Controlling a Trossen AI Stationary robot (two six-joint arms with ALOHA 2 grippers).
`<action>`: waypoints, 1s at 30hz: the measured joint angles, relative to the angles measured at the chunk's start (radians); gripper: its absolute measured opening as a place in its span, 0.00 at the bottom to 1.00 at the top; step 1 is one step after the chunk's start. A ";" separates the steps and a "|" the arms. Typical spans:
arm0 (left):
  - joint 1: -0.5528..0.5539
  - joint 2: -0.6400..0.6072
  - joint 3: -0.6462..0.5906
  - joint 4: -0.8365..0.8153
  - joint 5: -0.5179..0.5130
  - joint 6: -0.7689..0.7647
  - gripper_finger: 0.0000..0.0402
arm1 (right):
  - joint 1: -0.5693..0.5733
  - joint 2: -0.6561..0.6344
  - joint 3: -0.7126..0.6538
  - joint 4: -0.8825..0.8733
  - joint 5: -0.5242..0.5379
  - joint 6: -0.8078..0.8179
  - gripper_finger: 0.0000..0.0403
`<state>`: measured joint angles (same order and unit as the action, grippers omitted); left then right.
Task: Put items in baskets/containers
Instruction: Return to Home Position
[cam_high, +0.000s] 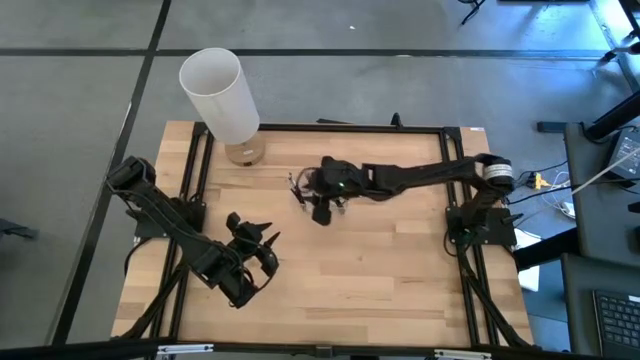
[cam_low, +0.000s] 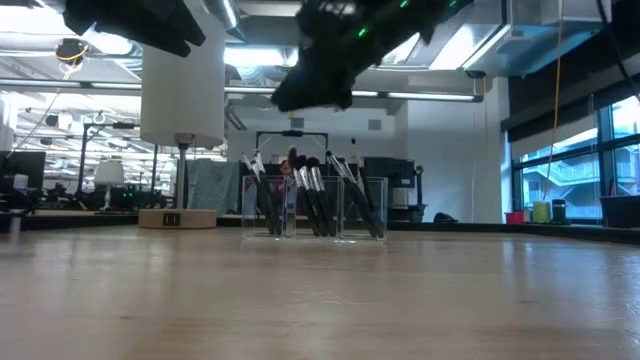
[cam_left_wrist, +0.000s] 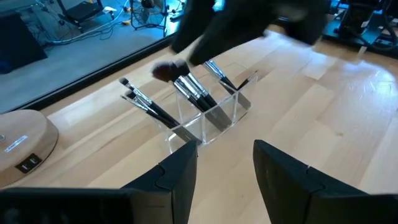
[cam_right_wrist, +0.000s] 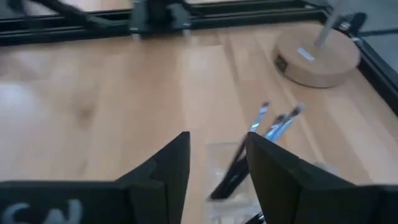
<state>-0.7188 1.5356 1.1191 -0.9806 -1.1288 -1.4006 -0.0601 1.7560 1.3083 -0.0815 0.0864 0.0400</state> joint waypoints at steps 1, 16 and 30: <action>-0.001 0.000 0.000 0.000 0.001 0.000 0.38 | 0.012 -0.025 -0.018 0.003 0.000 -0.002 0.38; 0.136 0.137 0.000 0.128 -0.024 0.118 0.38 | 0.166 -0.431 -0.787 0.632 -0.048 0.115 0.26; 0.436 0.110 0.000 0.615 0.141 0.884 0.38 | 0.151 -0.685 -0.913 0.751 -0.138 -0.012 0.19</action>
<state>-0.2824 1.6459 1.1187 -0.3660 -0.9878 -0.5171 0.0912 1.0710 0.3950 0.6692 -0.0512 0.0275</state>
